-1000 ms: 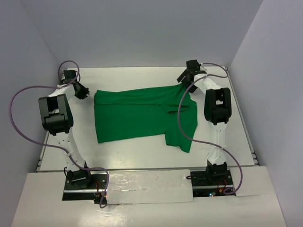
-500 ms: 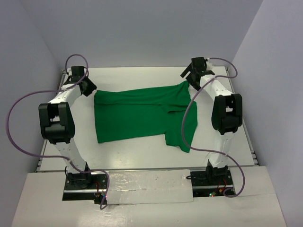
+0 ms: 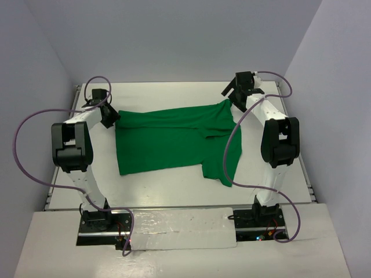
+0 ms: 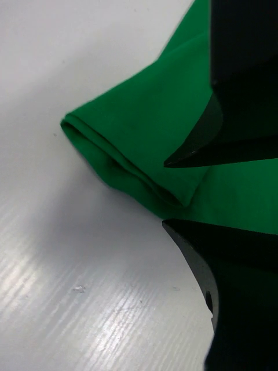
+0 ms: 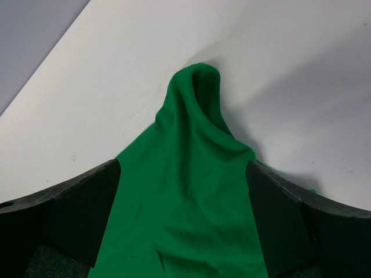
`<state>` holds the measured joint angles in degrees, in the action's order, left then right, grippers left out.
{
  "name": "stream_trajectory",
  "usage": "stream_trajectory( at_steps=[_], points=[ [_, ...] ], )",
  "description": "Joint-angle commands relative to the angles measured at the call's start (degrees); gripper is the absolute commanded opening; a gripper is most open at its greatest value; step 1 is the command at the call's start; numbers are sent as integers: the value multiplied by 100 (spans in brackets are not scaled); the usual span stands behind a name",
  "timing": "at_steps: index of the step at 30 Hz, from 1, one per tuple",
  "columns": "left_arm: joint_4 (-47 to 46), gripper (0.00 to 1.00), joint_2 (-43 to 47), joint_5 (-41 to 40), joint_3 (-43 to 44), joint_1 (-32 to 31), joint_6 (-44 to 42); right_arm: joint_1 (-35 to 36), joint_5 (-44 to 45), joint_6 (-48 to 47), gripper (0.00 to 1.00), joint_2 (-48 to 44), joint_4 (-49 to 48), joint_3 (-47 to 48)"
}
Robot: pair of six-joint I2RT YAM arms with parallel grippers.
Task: Fold and stack the t-shirts
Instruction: Fold the flattened tshirt in 1/3 of the way
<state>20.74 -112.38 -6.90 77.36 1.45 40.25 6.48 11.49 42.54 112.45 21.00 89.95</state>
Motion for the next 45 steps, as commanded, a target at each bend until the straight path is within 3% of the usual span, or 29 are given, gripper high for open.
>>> stream_trajectory(
  at_steps=[1,23,28,45],
  points=[
    [-168,47,-59,12,-91,-41,29,-16,29,-27,96,-3,-142,-59],
    [-96,23,-193,-208,130,-269,10,-16,-33,-26,96,-4,-210,-207],
    [-5,10,-33,-275,151,-293,23,-15,-41,-9,96,-4,-232,-254],
    [495,10,1036,-797,-146,-312,221,2,-33,-33,96,-262,-366,-620]
  ],
)
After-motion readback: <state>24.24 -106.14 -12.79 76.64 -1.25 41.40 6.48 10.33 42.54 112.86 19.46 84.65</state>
